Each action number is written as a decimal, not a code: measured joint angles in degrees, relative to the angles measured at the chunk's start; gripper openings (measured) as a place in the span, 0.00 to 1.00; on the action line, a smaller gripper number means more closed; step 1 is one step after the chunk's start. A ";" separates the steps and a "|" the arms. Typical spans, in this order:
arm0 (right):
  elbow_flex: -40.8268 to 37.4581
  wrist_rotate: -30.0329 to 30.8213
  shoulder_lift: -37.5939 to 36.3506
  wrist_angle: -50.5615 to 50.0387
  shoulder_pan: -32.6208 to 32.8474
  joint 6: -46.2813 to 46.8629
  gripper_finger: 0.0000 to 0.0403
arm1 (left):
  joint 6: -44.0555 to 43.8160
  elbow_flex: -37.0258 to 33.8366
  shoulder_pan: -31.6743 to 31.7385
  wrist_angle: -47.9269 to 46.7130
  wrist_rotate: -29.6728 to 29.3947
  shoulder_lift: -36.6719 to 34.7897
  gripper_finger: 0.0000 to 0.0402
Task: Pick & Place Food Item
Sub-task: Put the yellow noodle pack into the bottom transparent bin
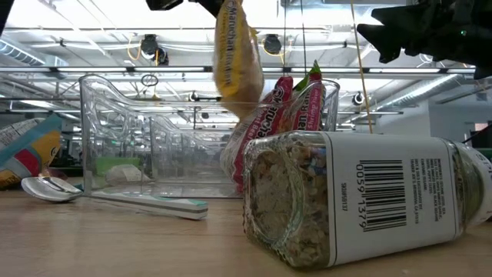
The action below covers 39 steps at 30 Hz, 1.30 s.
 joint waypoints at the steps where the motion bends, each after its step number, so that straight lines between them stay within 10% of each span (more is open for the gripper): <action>1: 0.00 0.01 0.00 -0.13 0.00 0.00 0.60 | 0.00 0.00 0.00 0.45 -0.38 0.12 0.00; 39: 0.00 -0.05 0.09 -1.08 0.02 0.00 0.60 | -13.47 0.04 0.31 -4.26 4.88 3.89 0.00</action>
